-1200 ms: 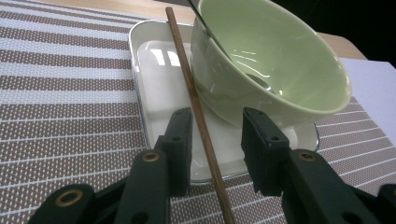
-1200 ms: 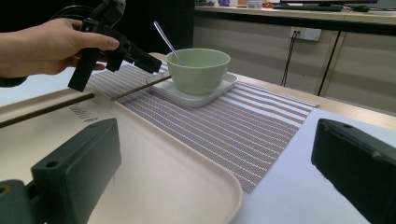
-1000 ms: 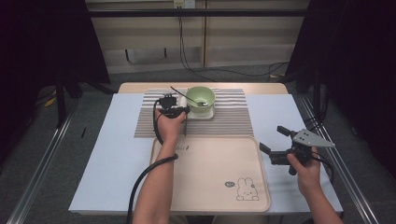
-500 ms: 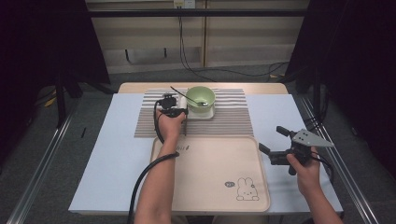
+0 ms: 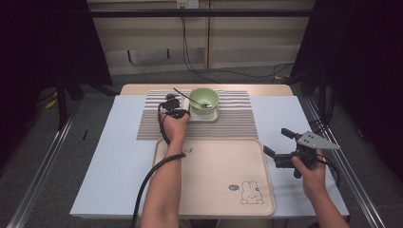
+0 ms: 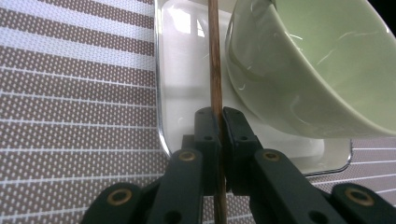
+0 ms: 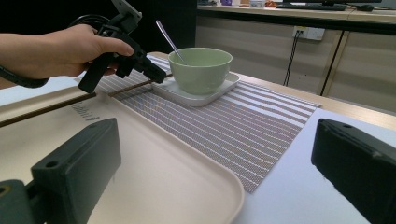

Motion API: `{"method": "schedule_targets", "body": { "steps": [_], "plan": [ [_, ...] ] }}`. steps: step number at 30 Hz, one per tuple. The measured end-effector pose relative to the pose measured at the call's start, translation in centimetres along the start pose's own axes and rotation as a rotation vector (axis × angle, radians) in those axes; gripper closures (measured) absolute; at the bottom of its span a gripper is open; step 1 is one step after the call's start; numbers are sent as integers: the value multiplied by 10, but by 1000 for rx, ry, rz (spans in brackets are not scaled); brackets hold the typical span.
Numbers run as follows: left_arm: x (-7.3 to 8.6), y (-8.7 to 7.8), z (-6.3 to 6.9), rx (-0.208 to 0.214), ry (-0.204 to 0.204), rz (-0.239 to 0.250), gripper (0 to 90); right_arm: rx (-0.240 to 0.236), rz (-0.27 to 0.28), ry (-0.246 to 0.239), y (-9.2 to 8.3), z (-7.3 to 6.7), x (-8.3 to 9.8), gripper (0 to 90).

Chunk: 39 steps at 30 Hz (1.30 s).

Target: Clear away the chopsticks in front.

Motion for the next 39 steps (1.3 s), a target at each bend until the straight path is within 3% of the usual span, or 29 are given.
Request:
{"method": "schedule_targets", "body": {
  "steps": [8,27,29,32,39],
  "plan": [
    [-5,-14,-1,-1,-60,30,858,0,2,0,0,0,0,12],
    [-5,-38,-7,-10,-105,42,858,6,-8,6,3,1,2,12],
    [-4,-42,-8,0,-125,50,858,2,-15,2,5,1,3,12],
    [-5,-46,-8,5,-112,56,858,0,-11,-1,5,1,3,12],
    [-5,-64,-10,16,-125,74,858,2,-10,-5,6,1,3,12]
  ]
}}
Point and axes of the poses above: each handheld gripper's, and its own axes: y roughly forward along the jaws, x roughly out of its underside, z roughly to its right, the point moved 2 cm from there along y, roughly forward along the jaws, and after that the axes turned 13 degrees about z, right-handed, at the moved point
